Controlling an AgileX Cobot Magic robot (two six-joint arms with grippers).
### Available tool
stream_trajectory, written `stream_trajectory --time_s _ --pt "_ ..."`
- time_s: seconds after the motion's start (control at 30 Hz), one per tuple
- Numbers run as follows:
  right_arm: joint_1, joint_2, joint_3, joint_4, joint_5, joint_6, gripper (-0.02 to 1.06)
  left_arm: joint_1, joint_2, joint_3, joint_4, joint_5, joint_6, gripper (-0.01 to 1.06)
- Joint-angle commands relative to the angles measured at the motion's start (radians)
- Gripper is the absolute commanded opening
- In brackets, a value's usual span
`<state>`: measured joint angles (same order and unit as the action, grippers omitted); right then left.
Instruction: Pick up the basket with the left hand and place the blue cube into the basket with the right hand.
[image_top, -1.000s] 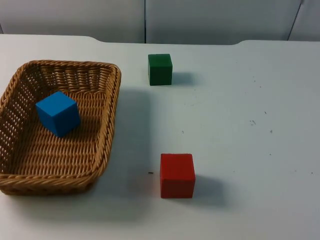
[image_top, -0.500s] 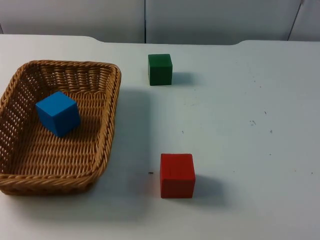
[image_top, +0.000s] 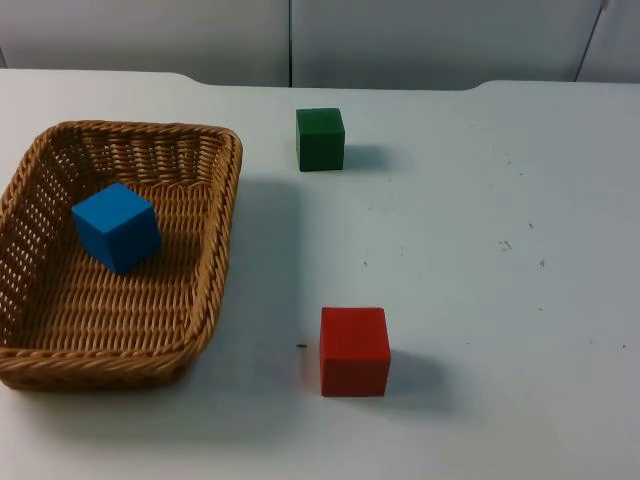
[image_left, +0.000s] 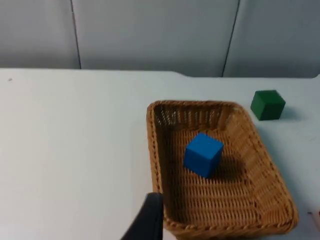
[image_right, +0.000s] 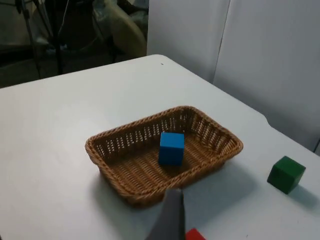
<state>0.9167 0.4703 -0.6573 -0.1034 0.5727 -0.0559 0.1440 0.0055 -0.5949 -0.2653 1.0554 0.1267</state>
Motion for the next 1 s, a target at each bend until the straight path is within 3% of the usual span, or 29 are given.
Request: stream_trajectory --time_s 0.0,0.1,0.23,0.37,0.67,0.97 --pt "0.001 -0.038 0.006 0.007 0.044 0.003 0.74 0.002 -0.005 -0.001 0.037 0.044 -0.033 0.87" --pt "0.001 -0.111 0.013 0.023 0.131 0.000 0.74 0.004 -0.005 -0.003 0.077 0.113 -0.042 0.87" --pt "0.001 -0.169 0.044 0.026 0.188 -0.003 0.74 0.004 -0.005 -0.003 0.094 0.142 -0.063 0.87" --pt "0.001 -0.238 0.077 0.031 0.243 0.002 0.74 0.004 -0.005 0.002 0.094 0.144 -0.063 0.87" --pt "0.001 -0.459 0.085 0.022 0.463 0.056 0.74 0.004 -0.005 0.041 0.093 0.156 -0.055 0.87" --pt "0.008 -0.470 0.116 0.005 0.541 0.056 0.74 0.004 -0.005 0.041 0.094 0.152 -0.055 0.87"
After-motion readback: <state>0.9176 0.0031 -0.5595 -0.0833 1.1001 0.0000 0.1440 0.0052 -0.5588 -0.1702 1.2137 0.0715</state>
